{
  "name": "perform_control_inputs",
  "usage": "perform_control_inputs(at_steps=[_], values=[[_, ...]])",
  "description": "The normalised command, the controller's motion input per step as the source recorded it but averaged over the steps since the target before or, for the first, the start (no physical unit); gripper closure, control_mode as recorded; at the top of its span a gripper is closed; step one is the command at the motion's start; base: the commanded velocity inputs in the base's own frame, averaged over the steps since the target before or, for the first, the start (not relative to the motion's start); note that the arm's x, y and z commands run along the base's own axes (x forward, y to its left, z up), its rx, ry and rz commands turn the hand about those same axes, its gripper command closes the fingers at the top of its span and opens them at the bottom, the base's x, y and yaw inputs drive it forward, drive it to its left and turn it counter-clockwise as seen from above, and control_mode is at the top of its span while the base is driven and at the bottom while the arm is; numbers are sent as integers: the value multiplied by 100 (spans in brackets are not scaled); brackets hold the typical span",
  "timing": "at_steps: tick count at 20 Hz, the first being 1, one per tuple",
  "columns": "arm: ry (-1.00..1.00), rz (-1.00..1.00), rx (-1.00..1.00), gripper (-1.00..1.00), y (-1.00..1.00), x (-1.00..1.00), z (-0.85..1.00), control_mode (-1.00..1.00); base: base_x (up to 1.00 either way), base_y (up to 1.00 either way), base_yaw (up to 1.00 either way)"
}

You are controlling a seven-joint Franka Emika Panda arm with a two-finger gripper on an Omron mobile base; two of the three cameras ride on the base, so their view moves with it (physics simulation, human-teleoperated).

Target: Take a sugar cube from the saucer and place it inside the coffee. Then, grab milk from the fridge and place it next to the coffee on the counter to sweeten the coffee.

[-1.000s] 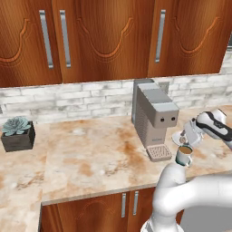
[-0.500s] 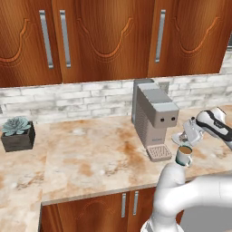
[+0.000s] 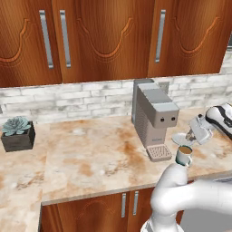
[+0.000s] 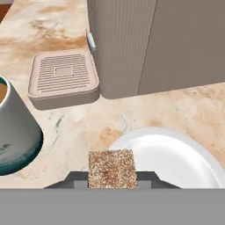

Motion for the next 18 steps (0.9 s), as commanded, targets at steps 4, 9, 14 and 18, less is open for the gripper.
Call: perform_control_inputs(at_steps=[4,9,14,18], values=[[0,5,0,100,41,-92,22,-100,0,0,0],[-2,6,0,100,69,-66,14,-100,0,0,0],[-7,2,0,100,28,-11,10,-100,0,0,0],[0,0,2,100,-29,63,35,-100,0,0,0]])
